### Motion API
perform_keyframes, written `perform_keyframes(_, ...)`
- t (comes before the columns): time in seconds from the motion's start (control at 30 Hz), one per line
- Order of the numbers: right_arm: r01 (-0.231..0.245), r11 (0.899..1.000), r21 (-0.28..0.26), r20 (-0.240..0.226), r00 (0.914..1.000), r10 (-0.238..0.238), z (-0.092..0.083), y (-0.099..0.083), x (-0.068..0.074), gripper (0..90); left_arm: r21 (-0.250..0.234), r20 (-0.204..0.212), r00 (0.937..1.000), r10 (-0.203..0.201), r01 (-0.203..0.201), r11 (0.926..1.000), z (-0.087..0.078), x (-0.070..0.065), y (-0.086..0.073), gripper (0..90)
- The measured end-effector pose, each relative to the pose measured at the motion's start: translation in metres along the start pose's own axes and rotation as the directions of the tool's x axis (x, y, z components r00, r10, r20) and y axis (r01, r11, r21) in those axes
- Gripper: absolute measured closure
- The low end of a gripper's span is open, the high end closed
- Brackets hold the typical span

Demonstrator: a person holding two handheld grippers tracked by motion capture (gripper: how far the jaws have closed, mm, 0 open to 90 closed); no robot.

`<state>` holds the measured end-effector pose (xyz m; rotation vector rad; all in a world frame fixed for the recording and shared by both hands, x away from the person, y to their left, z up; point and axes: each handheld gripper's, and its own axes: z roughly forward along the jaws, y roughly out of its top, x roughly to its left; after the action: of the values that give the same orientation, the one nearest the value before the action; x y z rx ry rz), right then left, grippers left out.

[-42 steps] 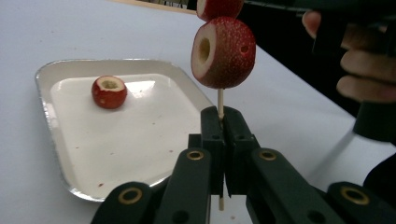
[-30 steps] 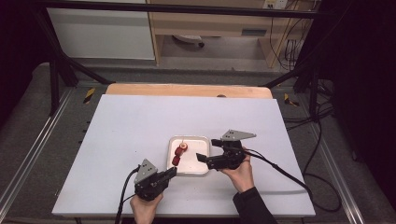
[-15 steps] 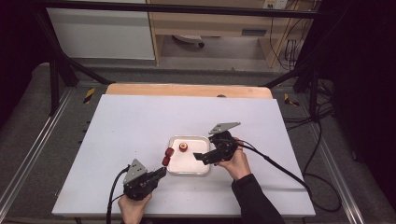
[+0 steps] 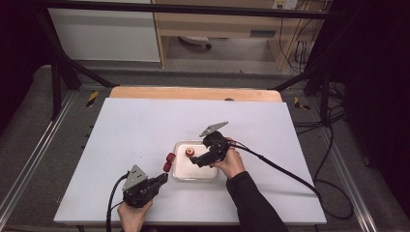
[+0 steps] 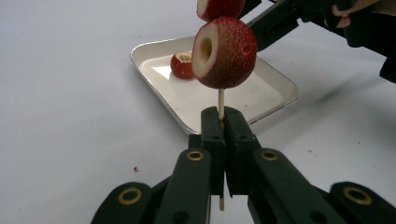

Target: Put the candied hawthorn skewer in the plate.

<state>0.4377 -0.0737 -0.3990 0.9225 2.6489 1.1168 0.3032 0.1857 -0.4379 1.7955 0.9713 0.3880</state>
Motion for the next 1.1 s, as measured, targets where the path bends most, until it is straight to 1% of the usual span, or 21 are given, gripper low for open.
perform_keyframes(0.07,-0.004,1.0,0.006,0.002,1.0,0.004,0.004,0.002,-0.002,11.6,0.004,0.0,1.0,0.004,-0.004,1.0,0.0,0.001,-0.001,87.5)
perform_keyframes(0.1,-0.006,1.0,0.014,0.006,1.0,0.006,0.006,0.003,-0.003,11.8,0.005,0.001,1.0,-0.002,0.002,1.0,0.0,0.001,-0.002,87.5)
perform_keyframes(0.23,-0.006,1.0,0.03,0.007,1.0,0.006,0.013,0.007,-0.005,12.7,0.001,0.001,1.0,-0.007,0.007,1.0,-0.001,0.002,-0.003,87.5)
perform_keyframes(0.3,-0.004,1.0,0.02,0.002,1.0,0.004,0.015,0.009,-0.005,13.3,0.0,-0.004,1.0,0.0,0.0,1.0,-0.002,0.003,-0.003,87.5)
perform_keyframes(0.37,-0.012,1.0,0.013,0.006,0.9999,0.012,0.016,0.009,-0.006,13.5,0.0,-0.006,1.0,0.0,0.0,1.0,-0.002,0.003,-0.003,87.5)
perform_keyframes(0.47,-0.006,1.0,0.013,0.015,0.9999,0.005,0.017,0.009,-0.007,15.1,0.001,-0.01,0.9999,0.0,0.0,1.0,-0.003,0.004,-0.003,87.6)
perform_keyframes(0.57,0.004,1.0,0.021,0.006,1.0,-0.004,0.02,0.011,-0.008,17.7,0.002,-0.013,0.9999,0.002,-0.002,1.0,-0.004,0.005,-0.003,87.6)
perform_keyframes(0.6,-0.001,1.0,0.021,0.006,1.0,0.001,0.021,0.011,-0.009,18.1,0.003,-0.011,0.9999,0.0,0.0,1.0,-0.003,0.005,-0.003,87.5)
perform_keyframes(0.63,-0.003,1.0,0.03,0.007,1.0,0.003,0.022,0.012,-0.009,19.4,0.003,-0.01,0.9999,0.001,0.0,1.0,-0.003,0.005,-0.003,87.5)
perform_keyframes(0.7,0.015,0.999,0.05,0.016,0.9997,-0.016,0.024,0.015,-0.009,20.9,0.006,-0.011,0.9999,0.005,-0.004,1.0,-0.003,0.005,-0.002,87.5)
perform_keyframes(0.77,0.028,0.997,0.069,0.011,0.9995,-0.029,0.027,0.018,-0.007,24.0,0.007,-0.01,0.9999,0.006,-0.006,1.0,-0.003,0.005,-0.002,87.5)
perform_keyframes(0.8,0.035,0.997,0.069,0.005,0.9994,-0.035,0.029,0.019,-0.006,25.1,0.006,-0.009,0.9999,0.006,-0.006,1.0,-0.003,0.005,-0.002,87.6)
perform_keyframes(0.83,0.029,0.997,0.077,0.003,0.9995,-0.03,0.031,0.02,-0.006,26.4,0.006,-0.009,0.9999,0.008,-0.008,1.0,-0.003,0.005,-0.002,87.5)
perform_keyframes(0.93,0.051,0.99,0.129,0.017,0.9984,-0.053,0.039,0.024,-0.006,30.7,0.014,-0.008,0.9999,0.007,-0.007,0.9999,-0.002,0.005,-0.003,87.5)
perform_keyframes(0.97,0.063,0.988,0.141,0.014,0.9978,-0.065,0.041,0.025,-0.006,32.5,0.017,-0.006,1.0,0.008,-0.008,0.9998,-0.002,0.005,-0.003,87.5)
perform_keyframes(1.03,0.053,0.987,0.148,0.002,0.9985,-0.054,0.046,0.026,-0.008,35.8,0.02,-0.004,0.9999,0.01,-0.01,0.9998,-0.001,0.005,-0.003,87.5)
perform_keyframes(1.1,0.059,0.985,0.163,0.0,0.9982,-0.059,0.049,0.026,-0.01,40.0,0.026,-0.006,0.9999,0.011,-0.011,0.9996,-0.001,0.005,-0.004,87.5)
